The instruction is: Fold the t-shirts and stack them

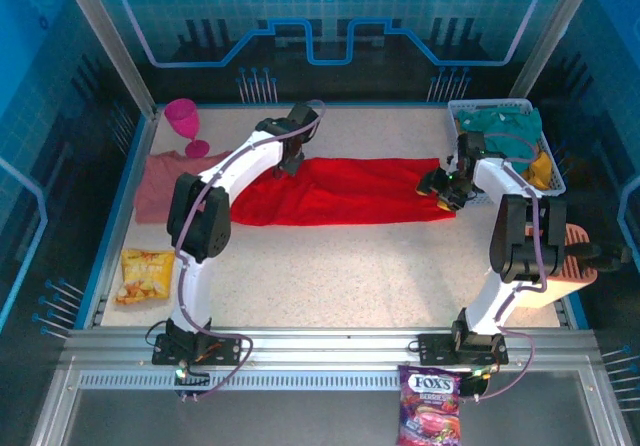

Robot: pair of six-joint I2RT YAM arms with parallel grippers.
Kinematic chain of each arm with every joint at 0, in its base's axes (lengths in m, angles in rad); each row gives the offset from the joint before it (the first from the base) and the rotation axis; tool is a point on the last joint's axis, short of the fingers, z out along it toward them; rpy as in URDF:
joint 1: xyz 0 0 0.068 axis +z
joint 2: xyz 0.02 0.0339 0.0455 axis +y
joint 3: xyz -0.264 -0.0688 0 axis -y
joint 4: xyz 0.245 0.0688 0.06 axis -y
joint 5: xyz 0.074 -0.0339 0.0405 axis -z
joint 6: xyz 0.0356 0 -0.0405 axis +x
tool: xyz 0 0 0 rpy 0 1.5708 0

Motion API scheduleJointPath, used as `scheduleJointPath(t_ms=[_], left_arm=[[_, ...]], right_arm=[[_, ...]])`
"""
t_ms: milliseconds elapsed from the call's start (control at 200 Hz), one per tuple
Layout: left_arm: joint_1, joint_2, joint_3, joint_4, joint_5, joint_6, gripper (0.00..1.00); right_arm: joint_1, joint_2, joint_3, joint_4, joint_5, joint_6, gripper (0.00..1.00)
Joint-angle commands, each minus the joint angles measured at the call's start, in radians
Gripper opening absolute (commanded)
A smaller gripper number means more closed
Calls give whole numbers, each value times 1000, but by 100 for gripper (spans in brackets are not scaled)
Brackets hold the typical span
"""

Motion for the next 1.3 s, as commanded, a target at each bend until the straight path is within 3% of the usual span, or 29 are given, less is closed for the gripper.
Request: scheduleJointPath(t_ms=[0, 125, 215, 375, 555, 810, 1066, 1291], left_arm=[[52, -99, -67, -8, 99, -84, 64], [144, -187, -236, 92, 335, -203, 56], [179, -206, -295, 132, 426, -217, 46], [152, -233, -399, 198, 294, -108, 49], [105, -242, -475, 252, 281, -61, 55], [100, -112, -356, 181, 76, -47, 51], [104, -36, -251, 183, 47, -3, 49], [173, 15, -106, 102, 99, -86, 51]], right_arm=[[11, -17, 17, -11, -23, -9, 64], [11, -24, 8, -2, -34, -9, 64], [12, -23, 3, 1, -48, -8, 64], [11, -26, -2, 1, -64, -11, 64], [12, -23, -6, 4, -75, -12, 64], [9, -20, 1, 5, -91, -12, 64], [6, -18, 0, 6, -95, -14, 64], [1, -20, 0, 5, -103, -14, 64]])
